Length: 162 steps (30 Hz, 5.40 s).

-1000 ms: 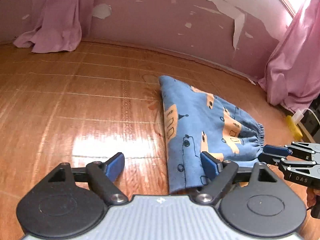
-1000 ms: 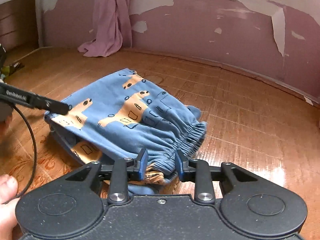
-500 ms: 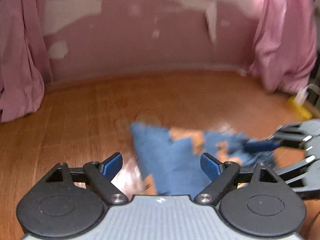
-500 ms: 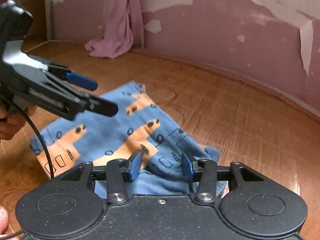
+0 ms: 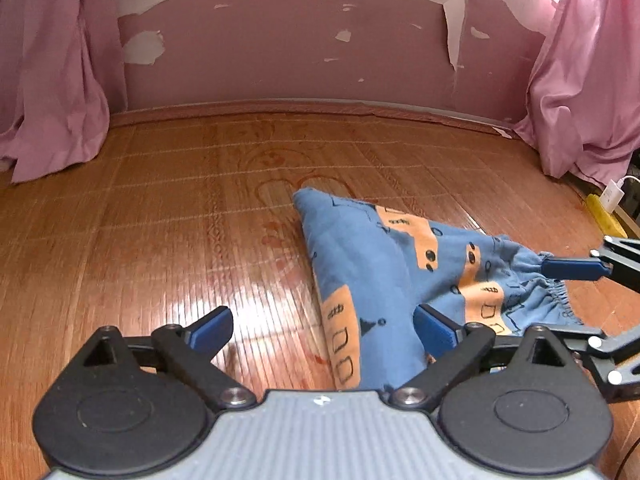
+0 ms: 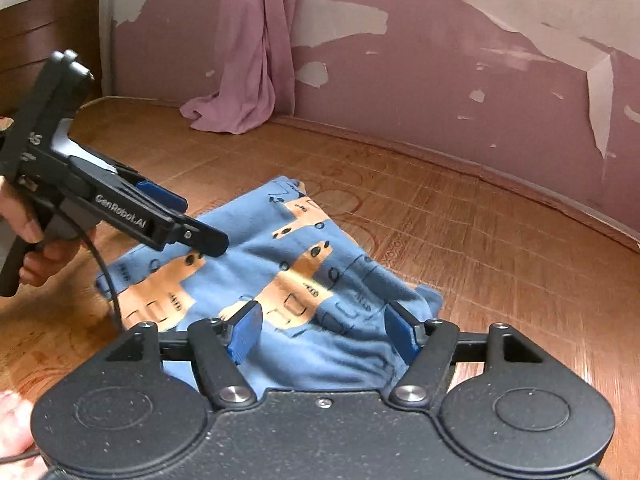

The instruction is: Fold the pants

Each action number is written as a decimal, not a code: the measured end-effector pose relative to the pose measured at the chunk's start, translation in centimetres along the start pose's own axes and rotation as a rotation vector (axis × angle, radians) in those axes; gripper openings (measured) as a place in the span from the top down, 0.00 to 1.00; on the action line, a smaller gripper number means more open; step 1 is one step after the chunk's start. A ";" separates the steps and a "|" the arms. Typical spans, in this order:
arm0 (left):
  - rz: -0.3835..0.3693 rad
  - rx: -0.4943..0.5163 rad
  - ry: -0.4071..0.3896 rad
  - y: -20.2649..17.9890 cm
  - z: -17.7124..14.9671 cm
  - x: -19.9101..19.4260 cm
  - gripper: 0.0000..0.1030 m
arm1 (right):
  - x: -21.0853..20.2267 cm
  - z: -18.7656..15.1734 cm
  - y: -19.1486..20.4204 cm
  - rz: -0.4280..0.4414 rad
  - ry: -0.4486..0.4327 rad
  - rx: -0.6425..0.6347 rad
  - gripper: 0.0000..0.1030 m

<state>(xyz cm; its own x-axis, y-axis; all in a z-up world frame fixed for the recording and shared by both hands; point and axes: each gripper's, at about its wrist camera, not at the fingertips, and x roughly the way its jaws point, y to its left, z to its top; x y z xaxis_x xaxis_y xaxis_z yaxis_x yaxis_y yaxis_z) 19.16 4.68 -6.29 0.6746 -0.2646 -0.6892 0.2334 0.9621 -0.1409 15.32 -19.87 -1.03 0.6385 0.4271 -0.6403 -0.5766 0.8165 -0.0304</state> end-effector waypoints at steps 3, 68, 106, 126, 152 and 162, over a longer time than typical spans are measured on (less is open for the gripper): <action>0.010 -0.005 0.010 0.2 -0.4 -0.5 0.03 | -0.1 -0.9 -0.1 0.002 0.031 0.035 0.26; -0.061 -0.336 0.088 -0.3 -5.1 -6.5 0.00 | 0.0 -0.3 -6.7 0.137 -0.002 0.129 0.01; -0.081 -0.426 0.047 -0.5 -6.6 -6.9 0.72 | 6.3 0.1 -8.7 0.231 0.017 0.202 0.71; -0.058 -0.182 0.000 -2.9 0.2 -7.0 0.83 | 3.1 4.3 -8.0 0.058 -0.115 -0.012 0.89; -0.112 -0.348 0.005 1.8 6.3 4.6 0.83 | 15.6 12.5 -13.6 -0.030 0.036 -0.137 0.89; -0.107 -0.317 0.019 2.4 5.7 4.1 0.73 | 16.5 11.7 -13.8 -0.061 0.039 -0.092 0.73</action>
<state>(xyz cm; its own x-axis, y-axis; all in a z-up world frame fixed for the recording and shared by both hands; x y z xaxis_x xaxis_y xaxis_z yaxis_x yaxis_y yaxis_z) 26.53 5.55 -5.40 0.6442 -0.3672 -0.6709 0.0711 0.9022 -0.4255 39.80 -19.55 -2.18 0.6546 0.3611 -0.6641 -0.5827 0.8007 -0.1390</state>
